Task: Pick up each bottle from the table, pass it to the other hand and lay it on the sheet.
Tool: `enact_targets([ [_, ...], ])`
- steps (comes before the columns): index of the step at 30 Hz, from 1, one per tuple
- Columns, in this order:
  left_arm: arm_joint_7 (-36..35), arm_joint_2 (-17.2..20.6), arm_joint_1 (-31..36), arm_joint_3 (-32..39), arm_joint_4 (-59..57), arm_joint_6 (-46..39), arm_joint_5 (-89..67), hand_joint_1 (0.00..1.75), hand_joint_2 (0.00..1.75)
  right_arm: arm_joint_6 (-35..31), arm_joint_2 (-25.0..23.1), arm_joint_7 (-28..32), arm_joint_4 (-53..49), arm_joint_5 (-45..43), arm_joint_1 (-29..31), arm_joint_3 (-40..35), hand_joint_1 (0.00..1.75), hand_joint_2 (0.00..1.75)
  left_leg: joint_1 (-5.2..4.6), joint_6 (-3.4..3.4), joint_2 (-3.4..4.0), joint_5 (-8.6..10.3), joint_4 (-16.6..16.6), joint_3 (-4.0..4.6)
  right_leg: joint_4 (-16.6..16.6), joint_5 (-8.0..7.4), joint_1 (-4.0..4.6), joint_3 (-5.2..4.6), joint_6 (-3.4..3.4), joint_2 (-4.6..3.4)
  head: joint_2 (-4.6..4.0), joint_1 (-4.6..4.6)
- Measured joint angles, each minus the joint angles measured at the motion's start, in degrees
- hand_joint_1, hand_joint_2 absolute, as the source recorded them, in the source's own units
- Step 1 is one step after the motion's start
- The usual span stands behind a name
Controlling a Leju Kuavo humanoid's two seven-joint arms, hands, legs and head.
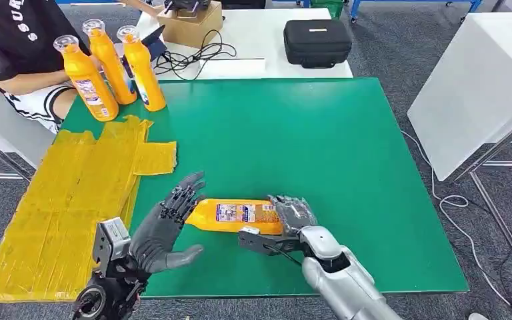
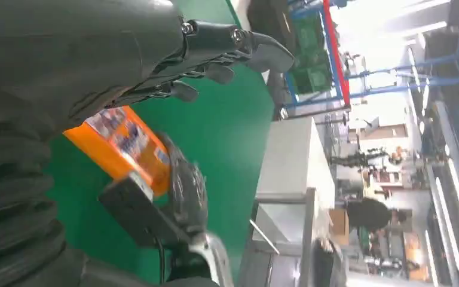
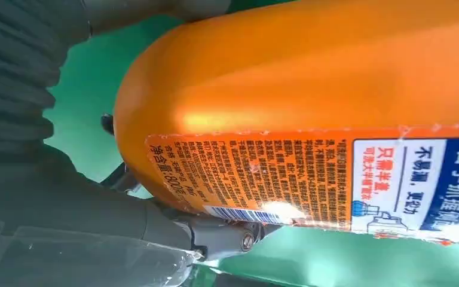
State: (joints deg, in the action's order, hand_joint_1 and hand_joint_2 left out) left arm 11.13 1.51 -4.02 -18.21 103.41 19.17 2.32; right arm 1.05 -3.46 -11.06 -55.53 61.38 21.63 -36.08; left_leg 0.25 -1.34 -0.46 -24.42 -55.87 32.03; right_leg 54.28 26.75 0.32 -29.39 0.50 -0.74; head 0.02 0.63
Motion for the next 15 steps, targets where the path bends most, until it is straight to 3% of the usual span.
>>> enact_targets([
  [15, -0.33, 0.13, -2.07, 1.09, 0.0, -0.63, -0.17, 0.0, 1.75, -0.53, 4.35, -2.12, -12.57, 2.23, -9.28, 0.24, 1.75, 1.75, 0.0, 0.0, 0.0, -0.01, 0.01, -0.17, -0.01, 0.0, 0.0, 0.17, 0.0, 0.0, 0.0, 0.0],
])
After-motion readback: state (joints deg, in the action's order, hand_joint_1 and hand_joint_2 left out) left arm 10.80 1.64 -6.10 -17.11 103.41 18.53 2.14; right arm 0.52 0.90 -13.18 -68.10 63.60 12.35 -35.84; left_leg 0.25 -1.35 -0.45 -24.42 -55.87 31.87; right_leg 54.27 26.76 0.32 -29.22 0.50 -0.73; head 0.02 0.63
